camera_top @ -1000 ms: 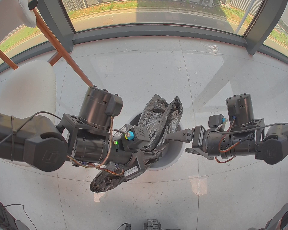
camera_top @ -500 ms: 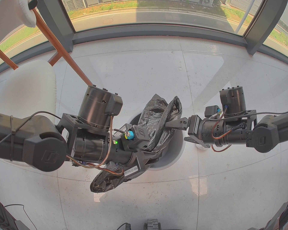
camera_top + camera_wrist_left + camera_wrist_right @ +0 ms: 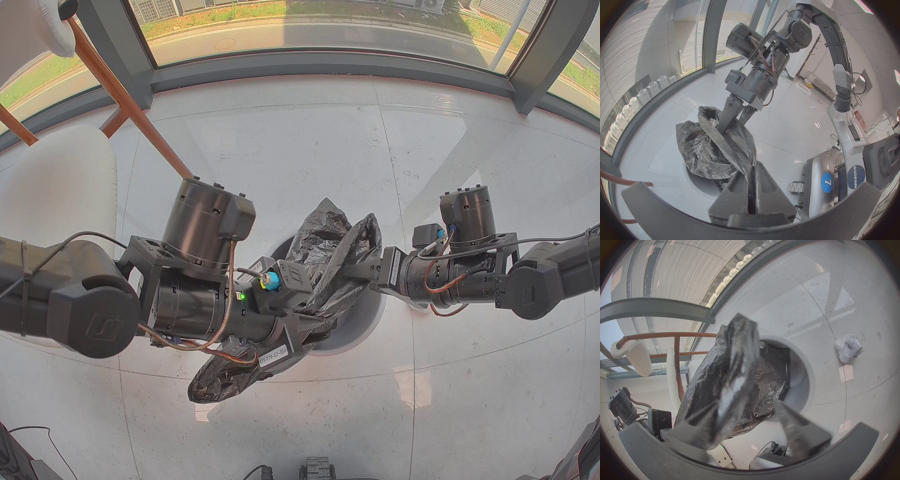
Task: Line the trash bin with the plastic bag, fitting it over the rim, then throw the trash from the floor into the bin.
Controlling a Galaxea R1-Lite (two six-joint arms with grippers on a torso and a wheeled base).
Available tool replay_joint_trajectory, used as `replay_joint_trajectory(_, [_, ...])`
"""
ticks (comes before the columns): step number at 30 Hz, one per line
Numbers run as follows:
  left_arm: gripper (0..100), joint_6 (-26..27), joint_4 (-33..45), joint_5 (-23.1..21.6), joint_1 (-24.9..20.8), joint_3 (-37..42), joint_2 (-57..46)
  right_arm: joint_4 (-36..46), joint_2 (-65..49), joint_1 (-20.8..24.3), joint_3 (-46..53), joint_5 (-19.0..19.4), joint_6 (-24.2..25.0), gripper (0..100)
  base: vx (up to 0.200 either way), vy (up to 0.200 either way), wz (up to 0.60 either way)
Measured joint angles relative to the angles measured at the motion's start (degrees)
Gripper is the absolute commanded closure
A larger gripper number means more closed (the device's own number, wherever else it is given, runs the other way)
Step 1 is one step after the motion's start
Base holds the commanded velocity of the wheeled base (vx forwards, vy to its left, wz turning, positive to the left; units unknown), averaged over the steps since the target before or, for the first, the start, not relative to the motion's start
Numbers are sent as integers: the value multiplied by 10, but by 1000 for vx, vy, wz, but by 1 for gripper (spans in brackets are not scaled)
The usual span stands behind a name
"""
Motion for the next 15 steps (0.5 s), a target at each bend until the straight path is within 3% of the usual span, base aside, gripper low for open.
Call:
replay_joint_trajectory(11, [100, -38, 0, 13, -26, -16, 14, 0, 1, -5, 4, -1, -9, 100, 0, 0, 0])
replay_joint_trajectory(15, [100, -78, 0, 37, -42, -30, 27, 1, 1, -21, 4, -1, -51, 100, 0, 0, 0])
